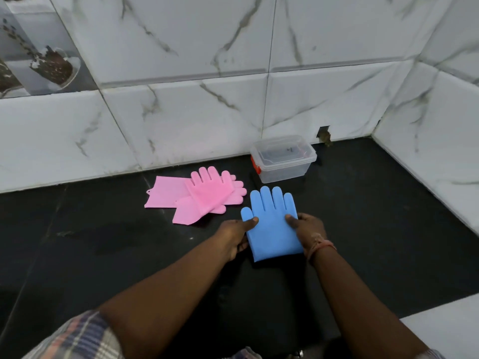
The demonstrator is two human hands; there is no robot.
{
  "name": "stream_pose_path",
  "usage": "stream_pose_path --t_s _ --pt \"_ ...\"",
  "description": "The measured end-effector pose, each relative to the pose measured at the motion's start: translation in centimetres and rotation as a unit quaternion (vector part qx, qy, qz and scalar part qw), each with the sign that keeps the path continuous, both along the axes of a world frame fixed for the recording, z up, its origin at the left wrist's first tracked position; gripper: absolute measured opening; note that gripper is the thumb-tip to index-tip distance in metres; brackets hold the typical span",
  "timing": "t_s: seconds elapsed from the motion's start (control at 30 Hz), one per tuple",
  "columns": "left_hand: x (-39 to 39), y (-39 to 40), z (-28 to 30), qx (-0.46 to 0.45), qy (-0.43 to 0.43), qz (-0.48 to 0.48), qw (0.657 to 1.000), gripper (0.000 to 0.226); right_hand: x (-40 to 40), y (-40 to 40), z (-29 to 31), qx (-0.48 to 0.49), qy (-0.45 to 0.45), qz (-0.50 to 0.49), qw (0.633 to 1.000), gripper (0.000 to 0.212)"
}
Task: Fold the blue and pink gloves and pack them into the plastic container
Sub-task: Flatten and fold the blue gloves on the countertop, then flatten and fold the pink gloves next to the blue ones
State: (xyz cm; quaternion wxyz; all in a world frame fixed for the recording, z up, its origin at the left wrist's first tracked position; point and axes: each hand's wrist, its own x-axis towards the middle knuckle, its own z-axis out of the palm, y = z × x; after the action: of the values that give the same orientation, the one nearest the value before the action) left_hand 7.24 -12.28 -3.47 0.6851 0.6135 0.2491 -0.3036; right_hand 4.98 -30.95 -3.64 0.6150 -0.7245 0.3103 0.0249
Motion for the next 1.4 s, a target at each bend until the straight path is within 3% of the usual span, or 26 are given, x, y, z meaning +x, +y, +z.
stream_pose_path --t_s 0.23,0.33,0.4,0.47,0.53,0.6,0.7,0.77,0.87,1.0,1.13,1.2,1.33,1.4 --pt "1.7 -2.1 -1.4 0.059 0.027 -0.014 0.998 0.038 0.4 -0.2 -2.0 -0.248 0.022 0.065 0.966 0.022" --pt "2.4 -1.0 -1.2 0.079 0.013 0.010 0.997 0.040 0.8 0.9 -2.0 -0.362 0.094 0.097 0.922 0.031" --pt "2.9 0.5 -0.8 0.090 -0.001 0.076 0.993 0.035 1.1 2.3 -1.5 -0.446 0.158 0.063 0.879 0.041" --pt "3.3 2.4 -0.3 0.089 -0.008 0.156 0.984 0.015 2.0 4.5 -0.9 -0.500 0.112 0.038 0.858 0.048" --pt "3.6 4.4 -0.5 0.096 -0.027 0.232 0.968 0.012 3.2 7.3 -0.4 -0.521 0.007 0.067 0.851 0.050" --pt "3.5 6.4 -0.4 0.111 -0.035 0.317 0.941 0.030 4.7 10.5 -0.2 -0.500 -0.069 0.151 0.850 0.044" --pt "3.5 9.0 -0.6 0.155 0.010 0.394 0.906 0.064 6.5 14.6 -1.1 -0.366 -0.086 0.278 0.884 0.054" --pt "4.1 10.3 -1.2 0.072 -0.015 0.395 0.916 0.066 7.3 16.5 -2.1 -0.294 -0.059 0.326 0.896 0.075" --pt "5.4 12.1 -2.0 -0.028 -0.024 0.343 0.939 0.054 8.6 18.5 -3.6 -0.329 -0.014 0.356 0.874 0.090" --pt "8.7 14.3 -2.2 -0.063 -0.040 0.307 0.949 0.049 12.0 19.1 -3.9 -0.338 -0.033 0.349 0.873 0.074" --pt "11.9 15.9 -1.6 -0.062 -0.008 0.260 0.964 0.019 15.2 19.1 -2.6 -0.267 -0.078 0.290 0.916 0.028" --pt "11.6 16.1 -1.5 -0.034 0.005 0.242 0.970 0.012 15.8 18.9 -1.9 -0.253 -0.066 0.279 0.924 0.016" --pt "8.2 16.5 -1.2 -0.010 0.005 0.192 0.981 0.012 14.4 18.1 1.2 -0.270 -0.136 0.207 0.931 0.012" --pt "5.6 16.5 -0.4 -0.001 -0.001 0.173 0.985 0.011 12.0 18.1 3.1 -0.190 -0.215 0.193 0.938 0.014"
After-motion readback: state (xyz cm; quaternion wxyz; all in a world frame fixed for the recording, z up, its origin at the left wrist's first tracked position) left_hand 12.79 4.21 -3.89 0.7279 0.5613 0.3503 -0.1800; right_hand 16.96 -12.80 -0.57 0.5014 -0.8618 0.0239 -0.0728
